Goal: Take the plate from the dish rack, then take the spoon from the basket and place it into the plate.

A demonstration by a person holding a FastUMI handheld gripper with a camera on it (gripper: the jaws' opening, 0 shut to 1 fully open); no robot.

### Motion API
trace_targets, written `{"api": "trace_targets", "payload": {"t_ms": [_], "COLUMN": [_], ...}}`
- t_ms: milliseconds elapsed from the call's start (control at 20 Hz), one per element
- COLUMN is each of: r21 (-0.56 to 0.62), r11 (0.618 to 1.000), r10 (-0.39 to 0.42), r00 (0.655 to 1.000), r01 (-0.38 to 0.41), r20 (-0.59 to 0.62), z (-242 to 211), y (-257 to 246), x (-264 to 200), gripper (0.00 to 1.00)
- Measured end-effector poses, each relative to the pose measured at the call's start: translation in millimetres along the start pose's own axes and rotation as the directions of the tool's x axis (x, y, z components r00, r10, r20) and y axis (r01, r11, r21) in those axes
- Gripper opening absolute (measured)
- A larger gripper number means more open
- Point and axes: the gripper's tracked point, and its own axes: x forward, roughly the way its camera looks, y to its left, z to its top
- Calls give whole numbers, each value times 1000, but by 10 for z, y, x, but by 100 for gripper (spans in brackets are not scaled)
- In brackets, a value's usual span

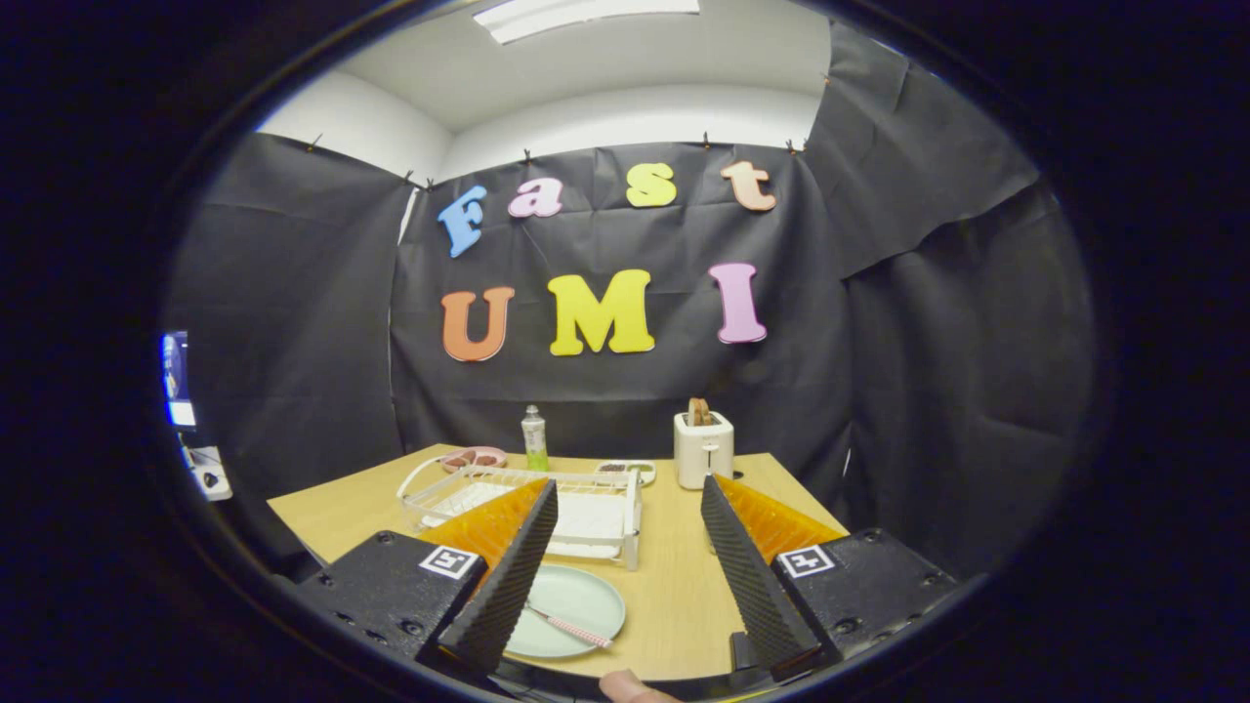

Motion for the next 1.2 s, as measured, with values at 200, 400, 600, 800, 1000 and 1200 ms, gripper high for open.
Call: {"api": "trace_targets", "payload": {"t_ms": [200, 400, 600, 800, 1000, 1200], "r21": [3, 10, 3, 2, -4, -3], "r11": [1000, 1000, 1000, 1000, 1000, 1000], "r10": [16, 23, 24, 28, 19, 27], "r00": [1000, 999, 999, 999, 999, 999], "r01": [-16, -22, -24, -28, -20, -27], "r20": [-18, -40, -37, -37, -31, -36], "z": [-50, -105, -109, -117, -108, -127], "y": [14, 24, 40, 47, 17, 23], "x": [13, 45, 41, 37, 15, 24], "gripper": [96, 96, 96, 96, 96, 96]}}
